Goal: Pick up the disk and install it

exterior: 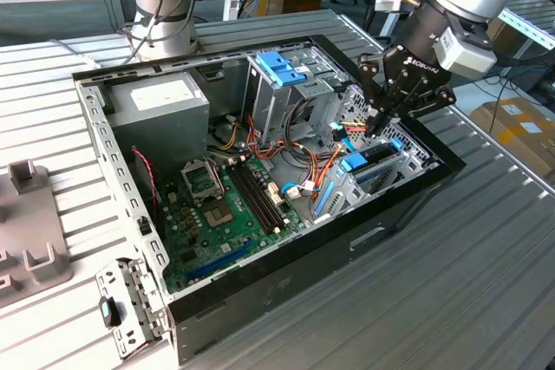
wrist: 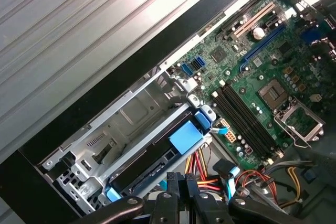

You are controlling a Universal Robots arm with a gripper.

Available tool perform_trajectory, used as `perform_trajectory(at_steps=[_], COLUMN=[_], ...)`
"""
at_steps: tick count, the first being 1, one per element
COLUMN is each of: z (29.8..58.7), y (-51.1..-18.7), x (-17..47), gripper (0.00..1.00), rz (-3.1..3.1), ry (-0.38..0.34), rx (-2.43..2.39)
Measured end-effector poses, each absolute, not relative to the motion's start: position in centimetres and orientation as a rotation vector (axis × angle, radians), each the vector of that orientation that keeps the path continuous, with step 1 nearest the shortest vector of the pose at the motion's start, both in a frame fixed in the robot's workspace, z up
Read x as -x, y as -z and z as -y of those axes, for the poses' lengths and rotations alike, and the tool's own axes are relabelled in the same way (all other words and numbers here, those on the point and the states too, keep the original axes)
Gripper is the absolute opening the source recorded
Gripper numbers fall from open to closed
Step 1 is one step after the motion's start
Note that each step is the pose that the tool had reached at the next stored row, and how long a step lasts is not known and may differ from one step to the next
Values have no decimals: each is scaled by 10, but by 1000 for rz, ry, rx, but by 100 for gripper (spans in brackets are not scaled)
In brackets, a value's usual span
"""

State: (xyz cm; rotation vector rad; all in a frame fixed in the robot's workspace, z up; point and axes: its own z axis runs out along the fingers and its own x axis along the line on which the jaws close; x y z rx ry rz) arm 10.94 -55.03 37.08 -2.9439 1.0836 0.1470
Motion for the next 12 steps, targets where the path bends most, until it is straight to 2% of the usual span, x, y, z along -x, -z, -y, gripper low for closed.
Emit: perform_trajectory(at_steps=[12], z=[550], y=[-371], x=[-97], gripper=[17], rz=[-1084], ry=[-147], rx=[2944])
